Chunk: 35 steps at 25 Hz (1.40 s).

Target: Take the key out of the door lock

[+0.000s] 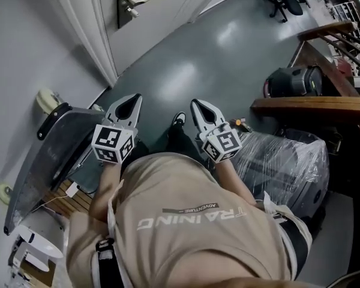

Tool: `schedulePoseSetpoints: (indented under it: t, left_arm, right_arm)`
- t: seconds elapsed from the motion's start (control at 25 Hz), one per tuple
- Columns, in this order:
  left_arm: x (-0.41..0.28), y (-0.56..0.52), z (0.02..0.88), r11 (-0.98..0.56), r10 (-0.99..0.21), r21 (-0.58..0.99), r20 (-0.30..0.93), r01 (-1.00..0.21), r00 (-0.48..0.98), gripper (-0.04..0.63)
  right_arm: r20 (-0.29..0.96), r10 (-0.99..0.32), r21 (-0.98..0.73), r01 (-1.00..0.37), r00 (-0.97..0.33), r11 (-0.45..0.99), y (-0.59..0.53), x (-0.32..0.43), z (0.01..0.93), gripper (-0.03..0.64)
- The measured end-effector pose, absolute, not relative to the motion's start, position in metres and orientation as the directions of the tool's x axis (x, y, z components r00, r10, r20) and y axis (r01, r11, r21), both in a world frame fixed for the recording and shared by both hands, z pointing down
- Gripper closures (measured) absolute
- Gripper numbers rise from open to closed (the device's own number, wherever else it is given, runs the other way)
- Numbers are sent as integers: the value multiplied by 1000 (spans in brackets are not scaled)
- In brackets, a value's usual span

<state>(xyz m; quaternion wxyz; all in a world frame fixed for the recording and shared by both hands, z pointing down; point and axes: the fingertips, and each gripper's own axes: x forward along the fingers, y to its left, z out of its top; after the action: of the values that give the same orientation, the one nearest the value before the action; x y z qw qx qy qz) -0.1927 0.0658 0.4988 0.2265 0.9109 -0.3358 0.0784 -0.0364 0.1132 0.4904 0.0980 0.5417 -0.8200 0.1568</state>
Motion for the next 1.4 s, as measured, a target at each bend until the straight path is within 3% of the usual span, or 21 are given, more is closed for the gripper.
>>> schedulePoseSetpoints:
  t: [0.52,0.8,1.24,1.4]
  left_arm:
    - [-23,32,471,-672,-612,212,380,-709,694,589]
    - [75,19,468,-665,-612,214,393,-715,687,589]
    - [77,-8,512,-645,-582,174,520,-744,625,589]
    - [133,-31,493,-782,-509,109,456,-613,730,589]
  right_arm:
    - [247,-806,-203,-842,-538,500,61,109,499,601]
    - [288,-726,-280,-780,-624,560,47,179,532,601]
    - [398,-688,-251,-793,-607,555,-1,211,582,601]
    - [448,-674,-193,-800,-587,569,-9,220,571,601]
